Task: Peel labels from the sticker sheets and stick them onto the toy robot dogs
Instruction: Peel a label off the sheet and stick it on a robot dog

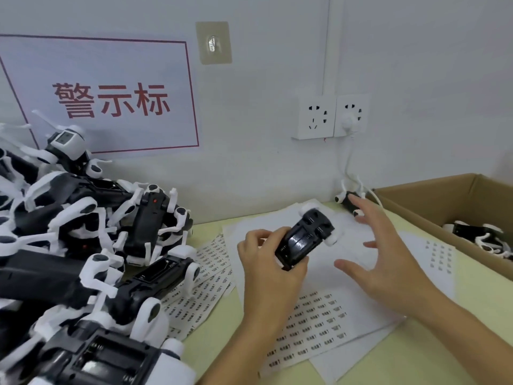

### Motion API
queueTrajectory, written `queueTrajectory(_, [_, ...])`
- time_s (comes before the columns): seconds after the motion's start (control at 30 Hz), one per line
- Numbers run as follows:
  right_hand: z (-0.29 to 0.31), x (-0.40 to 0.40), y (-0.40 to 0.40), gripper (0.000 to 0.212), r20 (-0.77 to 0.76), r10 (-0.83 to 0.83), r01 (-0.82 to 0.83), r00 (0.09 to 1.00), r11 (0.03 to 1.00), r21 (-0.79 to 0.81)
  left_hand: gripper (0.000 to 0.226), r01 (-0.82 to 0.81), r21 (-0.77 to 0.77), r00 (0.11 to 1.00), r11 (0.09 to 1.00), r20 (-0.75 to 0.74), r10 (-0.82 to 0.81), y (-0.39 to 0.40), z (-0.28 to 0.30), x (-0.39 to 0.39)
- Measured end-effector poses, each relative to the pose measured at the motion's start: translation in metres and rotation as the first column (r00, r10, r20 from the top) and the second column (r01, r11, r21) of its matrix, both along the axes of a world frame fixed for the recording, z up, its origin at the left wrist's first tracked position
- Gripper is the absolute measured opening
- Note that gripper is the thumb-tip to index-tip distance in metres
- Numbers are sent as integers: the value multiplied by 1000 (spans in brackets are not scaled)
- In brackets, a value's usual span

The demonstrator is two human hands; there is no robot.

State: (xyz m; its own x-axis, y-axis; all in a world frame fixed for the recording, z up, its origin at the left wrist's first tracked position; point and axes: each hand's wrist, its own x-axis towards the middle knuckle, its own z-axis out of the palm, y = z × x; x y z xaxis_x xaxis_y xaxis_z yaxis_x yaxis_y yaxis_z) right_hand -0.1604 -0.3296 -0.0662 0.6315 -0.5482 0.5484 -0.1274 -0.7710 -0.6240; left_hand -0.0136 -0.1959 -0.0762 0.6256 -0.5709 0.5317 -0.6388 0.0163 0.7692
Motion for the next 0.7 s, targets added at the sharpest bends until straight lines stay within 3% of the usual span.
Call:
queueTrajectory(0.1, [-3, 2, 2, 102, -61, 90, -97, 994, 989, -108, 54, -6, 13, 990, 1000, 139, 4, 0, -5, -2])
queueTrajectory(0.2, [-3, 5, 4, 89, -43, 98, -102, 994, 990, -98, 49, -20, -42, 977, 999, 213, 29, -1, -8, -4])
queueTrajectory(0.33, [-1, 11, 13, 69, 19, 46, -48, 999, 991, 121, 64, -3, -126, 998, 992, 55, 10, 1, -3, -4])
queueTrajectory(0.5, [0, 17, 26, 58, 87, 60, -92, 994, 904, 418, 71, -46, -177, 996, 983, -78, 33, 3, 1, -4])
queueTrajectory(0.6, [-2, 22, 31, 44, 60, 53, -75, 997, 891, 448, 63, -37, -193, 998, 981, -65, 25, 3, 0, -1])
queueTrajectory(0.7, [-4, 24, 32, 32, 0, 50, -47, 999, 941, 336, 59, -35, -188, 997, 981, -73, 22, 1, -2, 1])
